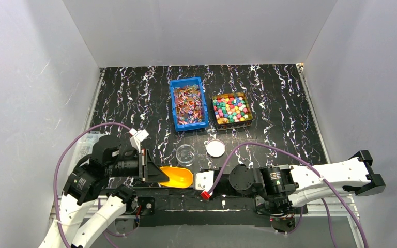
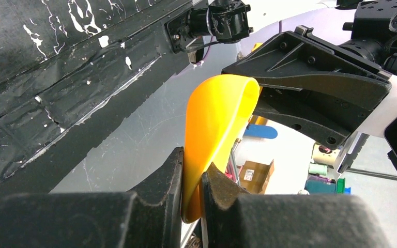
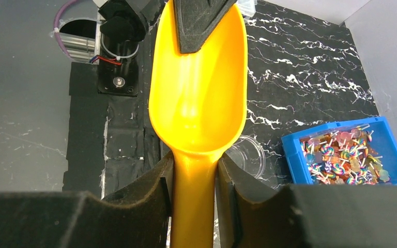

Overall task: Pack the candies
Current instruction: Pick up the spatula from the center of the board, then adjust the storage box at the center of the board.

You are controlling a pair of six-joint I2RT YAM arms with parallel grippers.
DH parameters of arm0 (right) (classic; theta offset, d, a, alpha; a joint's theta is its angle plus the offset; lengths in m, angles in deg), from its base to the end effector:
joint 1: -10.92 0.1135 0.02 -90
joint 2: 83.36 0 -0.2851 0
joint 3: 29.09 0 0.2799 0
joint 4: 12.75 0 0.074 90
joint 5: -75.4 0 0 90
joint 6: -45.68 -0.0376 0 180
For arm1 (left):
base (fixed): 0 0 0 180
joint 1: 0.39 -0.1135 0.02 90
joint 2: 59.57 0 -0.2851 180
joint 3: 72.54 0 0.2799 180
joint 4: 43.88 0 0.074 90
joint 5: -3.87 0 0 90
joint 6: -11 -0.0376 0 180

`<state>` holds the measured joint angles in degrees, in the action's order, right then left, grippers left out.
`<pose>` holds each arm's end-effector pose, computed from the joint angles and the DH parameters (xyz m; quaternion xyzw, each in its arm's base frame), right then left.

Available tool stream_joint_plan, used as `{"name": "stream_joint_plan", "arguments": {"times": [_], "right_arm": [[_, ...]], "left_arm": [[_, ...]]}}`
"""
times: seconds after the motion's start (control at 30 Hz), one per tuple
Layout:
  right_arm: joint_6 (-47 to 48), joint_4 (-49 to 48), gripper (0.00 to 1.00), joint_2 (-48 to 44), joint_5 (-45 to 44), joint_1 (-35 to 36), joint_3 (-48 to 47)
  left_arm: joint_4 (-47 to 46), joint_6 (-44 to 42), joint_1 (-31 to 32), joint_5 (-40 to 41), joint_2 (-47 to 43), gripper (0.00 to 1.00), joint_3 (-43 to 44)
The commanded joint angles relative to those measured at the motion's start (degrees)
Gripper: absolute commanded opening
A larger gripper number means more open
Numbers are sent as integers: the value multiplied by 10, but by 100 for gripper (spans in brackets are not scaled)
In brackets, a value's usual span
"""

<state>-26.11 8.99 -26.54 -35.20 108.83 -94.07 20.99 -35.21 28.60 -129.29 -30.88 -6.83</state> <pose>-0.0209 0.2467 0.3662 -0.5975 0.5028 0.2821 0.5572 0.0602 -0.0628 0.3715 0.0857 0.8143 -0.5383 0.1995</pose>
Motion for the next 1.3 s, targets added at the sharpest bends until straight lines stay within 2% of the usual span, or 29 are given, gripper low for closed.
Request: {"name": "stream_joint_plan", "arguments": {"times": [0.0, 0.23, 0.37, 0.63, 0.77, 0.93, 1.07, 1.27], "right_arm": [[6, -46, 1, 1, -7, 4, 0], [-10, -5, 1, 0, -43, 3, -9], [-23, 25, 1, 0, -92, 3, -17], [-59, 80, 1, 15, -211, -2, -47], [-83, 109, 1, 38, -257, -17, -71], [-118, 164, 1, 77, -230, -111, -117], [-131, 173, 1, 92, -210, -170, -138], [-169, 191, 1, 101, -170, -256, -152]], "left_arm": [[-28, 16, 2, -43, -1, 19, 5], [-9, -17, 2, -5, 21, 54, 23], [16, -56, 2, 44, 51, 68, 54], [57, -138, 2, 197, 130, 87, 117], [46, -161, 2, 240, 175, 98, 137], [8, -178, 1, 279, 231, 98, 159], [-29, -187, 0, 304, 285, 98, 177], [-83, -196, -29, 288, 375, 98, 217]]}}
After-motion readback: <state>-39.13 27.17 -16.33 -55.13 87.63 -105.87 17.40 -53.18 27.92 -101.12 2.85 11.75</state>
